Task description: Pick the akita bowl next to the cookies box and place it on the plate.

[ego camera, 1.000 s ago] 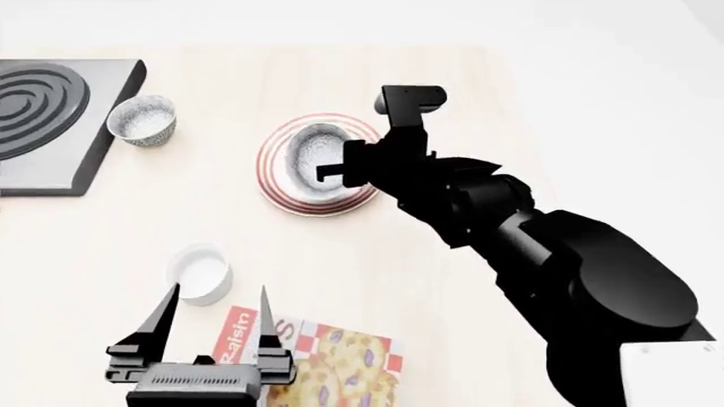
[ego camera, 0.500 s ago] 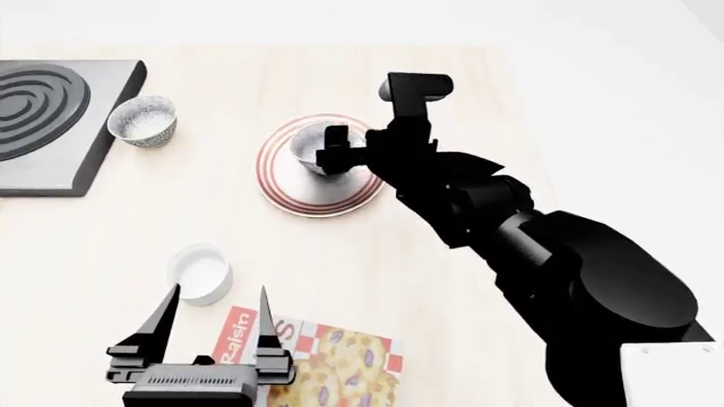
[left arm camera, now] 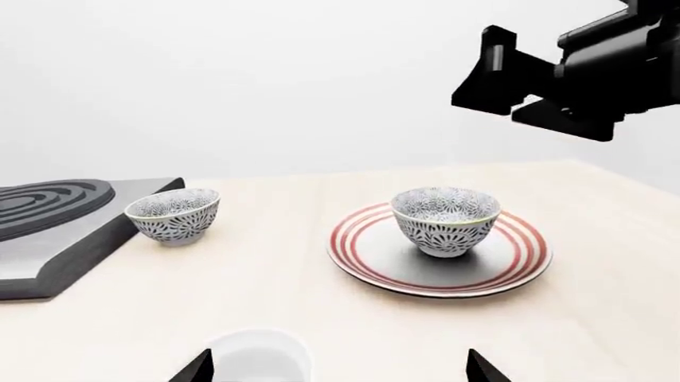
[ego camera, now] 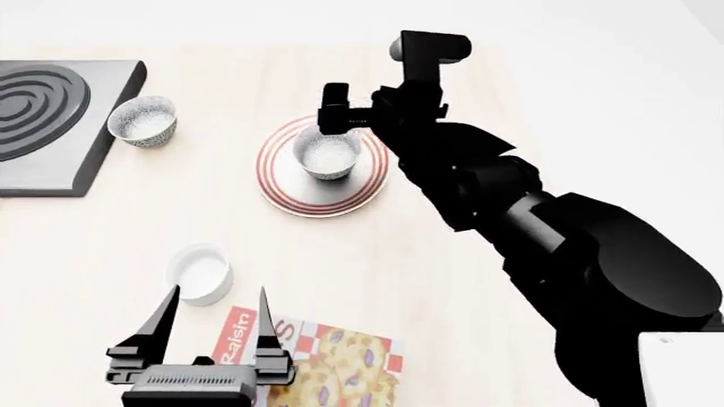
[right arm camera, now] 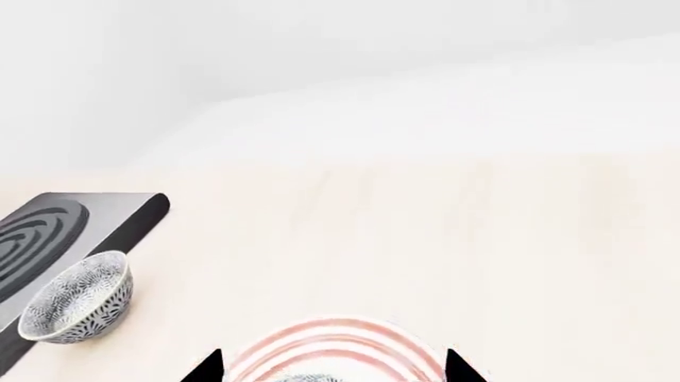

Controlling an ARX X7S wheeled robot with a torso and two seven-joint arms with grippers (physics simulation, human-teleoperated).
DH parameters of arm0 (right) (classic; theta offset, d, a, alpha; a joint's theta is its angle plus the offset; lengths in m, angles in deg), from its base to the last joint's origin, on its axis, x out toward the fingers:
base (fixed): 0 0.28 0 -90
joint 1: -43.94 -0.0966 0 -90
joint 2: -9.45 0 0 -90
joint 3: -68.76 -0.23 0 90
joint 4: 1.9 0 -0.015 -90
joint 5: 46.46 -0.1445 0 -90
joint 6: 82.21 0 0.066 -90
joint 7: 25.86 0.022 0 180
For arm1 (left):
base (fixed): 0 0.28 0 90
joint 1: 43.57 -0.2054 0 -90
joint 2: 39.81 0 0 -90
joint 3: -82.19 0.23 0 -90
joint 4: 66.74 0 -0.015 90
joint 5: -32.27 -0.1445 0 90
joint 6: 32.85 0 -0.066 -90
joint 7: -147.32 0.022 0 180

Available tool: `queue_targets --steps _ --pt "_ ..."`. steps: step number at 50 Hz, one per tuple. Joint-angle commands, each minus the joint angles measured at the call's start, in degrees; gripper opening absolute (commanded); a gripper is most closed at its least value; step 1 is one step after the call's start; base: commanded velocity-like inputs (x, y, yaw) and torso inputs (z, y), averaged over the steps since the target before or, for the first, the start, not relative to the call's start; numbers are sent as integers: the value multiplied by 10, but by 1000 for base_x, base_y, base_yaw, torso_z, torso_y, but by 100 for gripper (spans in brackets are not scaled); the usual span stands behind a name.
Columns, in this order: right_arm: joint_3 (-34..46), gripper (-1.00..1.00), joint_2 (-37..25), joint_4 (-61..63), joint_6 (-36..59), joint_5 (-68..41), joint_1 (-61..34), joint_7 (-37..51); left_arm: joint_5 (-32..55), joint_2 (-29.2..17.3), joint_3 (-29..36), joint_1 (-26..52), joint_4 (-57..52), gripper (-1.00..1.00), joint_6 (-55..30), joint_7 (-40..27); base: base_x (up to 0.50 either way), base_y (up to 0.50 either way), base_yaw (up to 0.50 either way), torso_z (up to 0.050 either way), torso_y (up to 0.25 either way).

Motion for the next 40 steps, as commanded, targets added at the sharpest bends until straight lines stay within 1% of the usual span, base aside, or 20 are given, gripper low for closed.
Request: queue_targets --steps 1,2,3,5,7,9,11,12,13,14,15,16,17,18,21,23,25,27,32,40 --pt "-2 100 -105 191 -38 5 -40 89 6 -3 2 -7 7 100 9 1 0 0 0 0 0" --pt "-3 100 -127 224 -40 5 -40 106 7 -4 2 -8 5 100 10 0 0 0 0 0 0" --pt "9 100 -163 285 -55 34 -48 149 5 -5 -3 -14 -2 100 23 -3 0 0 0 0 0" --pt "2 100 -194 334 -52 25 -50 173 6 -6 -3 -12 1 100 20 -3 0 0 0 0 0" --pt "17 100 -242 409 -66 64 -62 229 11 -5 -3 -9 7 100 21 -1 0 0 0 0 0" --pt "17 100 -280 472 -68 71 -66 245 8 -4 -2 -9 6 100 19 -3 0 0 0 0 0" --pt "20 100 -333 546 -93 105 -61 285 6 -7 -2 -11 1 100 16 -5 0 0 0 0 0" --pt "20 100 -334 548 -93 106 -61 286 6 -7 -2 -11 1 100 16 -5 0 0 0 0 0" --pt "16 100 -363 580 -107 106 -51 295 10 -8 -4 -12 0 100 18 -4 0 0 0 0 0" --pt "16 100 -364 581 -107 106 -51 296 10 -8 -4 -12 0 100 18 -4 0 0 0 0 0" --pt "13 100 -390 610 -129 123 -40 312 7 -8 -4 -11 1 100 18 -6 0 0 0 0 0" --pt "17 100 -400 621 -130 133 -40 321 8 -8 -4 -11 1 100 18 -6 0 0 0 0 0" --pt "14 100 -429 651 -153 149 -28 334 7 -9 -4 -11 1 100 22 -5 0 0 0 0 0" --pt "16 100 -440 662 -155 157 -25 338 10 -9 -4 -12 1 100 26 -3 0 0 0 -15 0" --pt "24 100 -478 700 -178 204 -8 372 9 -10 -3 -11 2 100 27 -3 0 0 0 0 0" --pt "29 100 -529 756 -213 259 16 412 11 -10 -4 -10 3 100 29 -3 0 0 0 0 57" --pt "34 100 -552 778 -227 289 31 428 9 -10 -3 -10 4 100 29 -4 0 0 0 0 126" --pt "43 100 -591 808 -265 348 66 460 4 -9 1 -10 6 100 29 -4 0 0 0 0 250" --pt "55 100 -631 832 -286 400 102 506 6 -9 3 -10 7 100 30 -2 0 0 0 0 250" --pt "62 100 -671 860 -323 466 143 555 6 -11 5 -10 5 100 30 -2 0 0 0 0 250"
